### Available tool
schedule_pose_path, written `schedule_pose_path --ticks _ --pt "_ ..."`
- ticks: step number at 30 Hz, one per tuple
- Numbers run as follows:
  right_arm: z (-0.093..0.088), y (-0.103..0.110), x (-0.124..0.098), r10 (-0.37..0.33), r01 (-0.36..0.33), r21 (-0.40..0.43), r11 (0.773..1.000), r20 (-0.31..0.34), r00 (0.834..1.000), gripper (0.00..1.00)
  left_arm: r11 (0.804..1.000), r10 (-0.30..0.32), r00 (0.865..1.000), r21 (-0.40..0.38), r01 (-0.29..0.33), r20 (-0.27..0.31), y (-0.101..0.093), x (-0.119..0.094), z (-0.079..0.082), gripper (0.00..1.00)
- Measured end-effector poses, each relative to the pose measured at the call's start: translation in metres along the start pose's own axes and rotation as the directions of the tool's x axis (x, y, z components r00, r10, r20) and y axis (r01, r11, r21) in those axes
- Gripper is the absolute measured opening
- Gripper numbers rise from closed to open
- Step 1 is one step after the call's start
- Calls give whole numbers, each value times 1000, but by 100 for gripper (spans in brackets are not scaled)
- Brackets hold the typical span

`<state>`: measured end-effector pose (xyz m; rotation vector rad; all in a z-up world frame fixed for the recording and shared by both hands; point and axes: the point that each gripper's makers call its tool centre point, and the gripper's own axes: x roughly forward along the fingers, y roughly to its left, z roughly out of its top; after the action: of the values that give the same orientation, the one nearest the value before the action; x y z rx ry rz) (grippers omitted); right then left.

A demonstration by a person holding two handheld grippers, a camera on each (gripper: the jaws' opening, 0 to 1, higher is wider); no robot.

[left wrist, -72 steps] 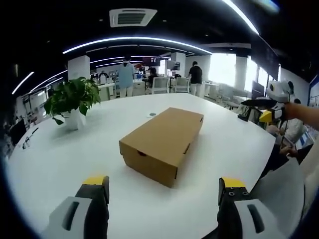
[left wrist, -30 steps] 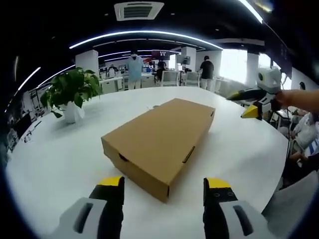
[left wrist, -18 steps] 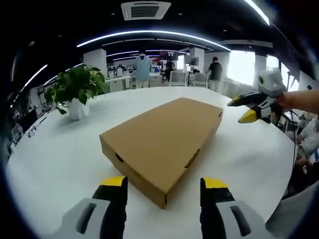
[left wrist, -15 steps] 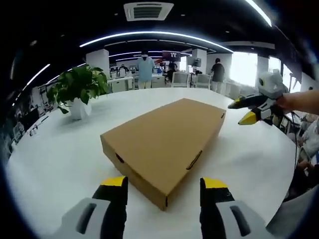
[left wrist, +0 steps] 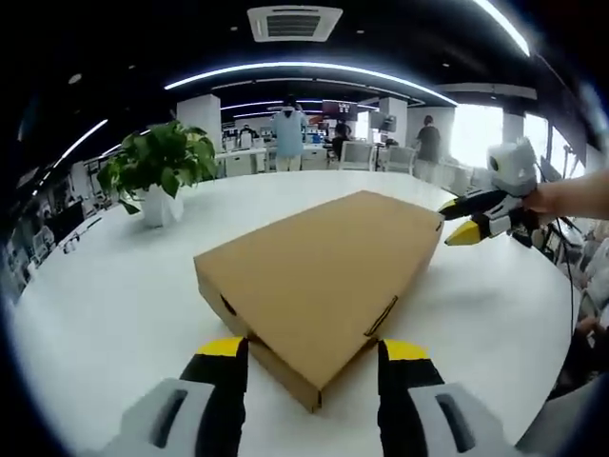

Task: Operate the shoe box by opening the lid, removing the specified soft item, and placing it in the target area until the item is outside and the box remains undamaged.

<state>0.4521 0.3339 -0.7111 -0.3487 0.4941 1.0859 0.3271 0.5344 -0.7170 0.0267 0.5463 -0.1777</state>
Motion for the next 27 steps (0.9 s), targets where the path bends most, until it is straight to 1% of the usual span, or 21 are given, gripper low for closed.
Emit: schedule_pose_path --ticks 2,5,9,12,17,27 --pt "0 -4 2 -9 9 1 1000 -5 1000 34 1000 3 1000 -3 -3 3 0 1 0 56" --pt "-1 -4 3 7 -7 3 1000 -10 1000 35 1000 11 1000 19 -11 -3 -1 2 -1 57" --pt "-2 -3 5 16 -16 5 1000 -20 1000 36 1000 13 1000 6 -13 -6 -1 3 -1 57" --pt "-3 -2 6 14 -14 24 1000 -26 1000 36 1000 12 1000 -11 -12 -13 0 5 -1 58" --pt "-3 -2 6 7 -6 26 1000 -30 1000 36 1000 7 1000 -11 -7 -21 -1 4 -2 57" --pt "0 11 9 -8 9 45 999 -35 999 35 1000 4 999 -18 -4 -46 11 -1 -4 54"
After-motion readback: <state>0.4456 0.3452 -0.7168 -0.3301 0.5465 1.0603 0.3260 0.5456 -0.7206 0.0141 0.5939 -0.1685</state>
